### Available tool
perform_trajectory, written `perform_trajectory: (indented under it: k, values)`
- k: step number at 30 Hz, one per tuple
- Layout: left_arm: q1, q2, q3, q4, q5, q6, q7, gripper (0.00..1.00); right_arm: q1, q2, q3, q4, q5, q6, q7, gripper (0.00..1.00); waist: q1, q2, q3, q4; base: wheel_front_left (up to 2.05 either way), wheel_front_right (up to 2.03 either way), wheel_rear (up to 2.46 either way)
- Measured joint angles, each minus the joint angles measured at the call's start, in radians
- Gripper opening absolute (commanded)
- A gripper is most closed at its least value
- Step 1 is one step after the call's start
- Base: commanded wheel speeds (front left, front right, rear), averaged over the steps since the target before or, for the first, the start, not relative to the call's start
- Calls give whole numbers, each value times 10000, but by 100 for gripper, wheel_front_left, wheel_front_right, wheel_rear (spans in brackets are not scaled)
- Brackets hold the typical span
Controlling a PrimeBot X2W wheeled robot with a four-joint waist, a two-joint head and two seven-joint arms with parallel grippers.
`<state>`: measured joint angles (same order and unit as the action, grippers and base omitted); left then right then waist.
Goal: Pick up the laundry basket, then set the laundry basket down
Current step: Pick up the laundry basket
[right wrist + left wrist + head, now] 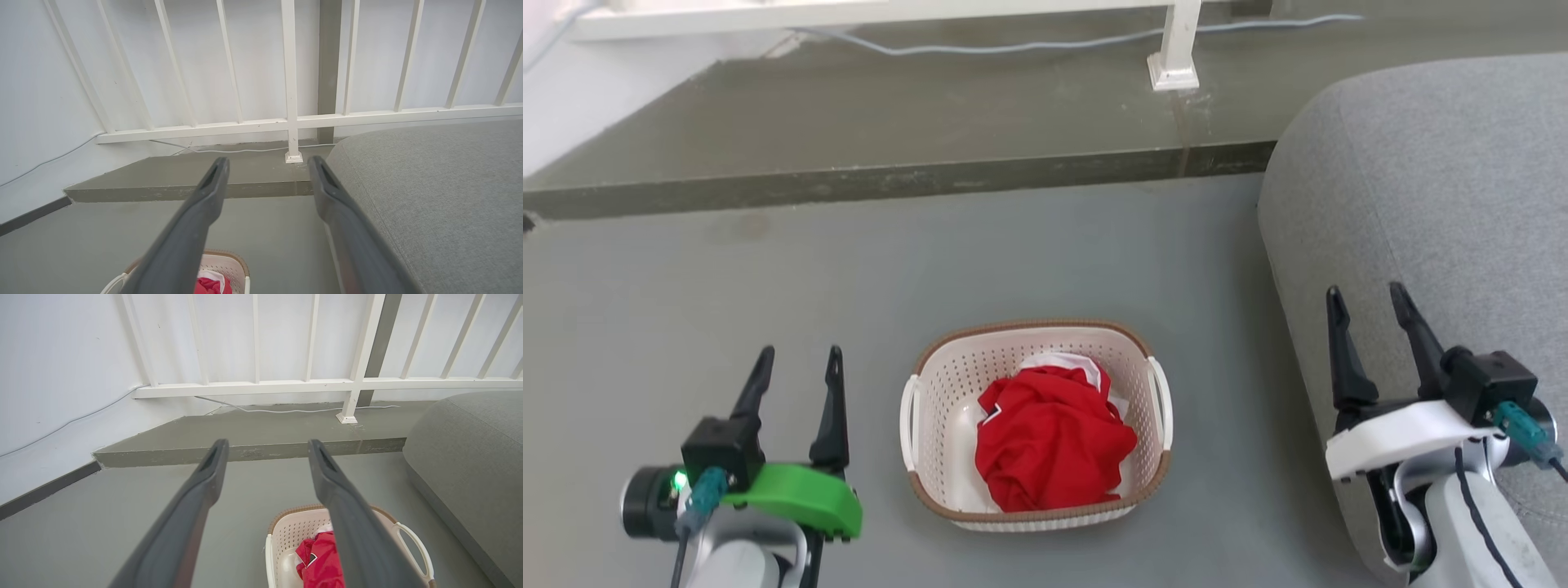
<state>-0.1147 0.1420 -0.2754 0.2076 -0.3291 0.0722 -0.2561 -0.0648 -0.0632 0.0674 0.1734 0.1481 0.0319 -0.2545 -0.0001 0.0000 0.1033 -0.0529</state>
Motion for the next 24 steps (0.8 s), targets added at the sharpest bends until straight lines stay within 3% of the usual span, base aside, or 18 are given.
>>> perform_trajectory:
  k: [24]
  values:
    - [1123, 38, 100, -1037, 2, 196, 270, 100, 699, 25, 102, -408, 21, -75, 178, 100, 0, 0, -371, -100, 0, 0, 0]
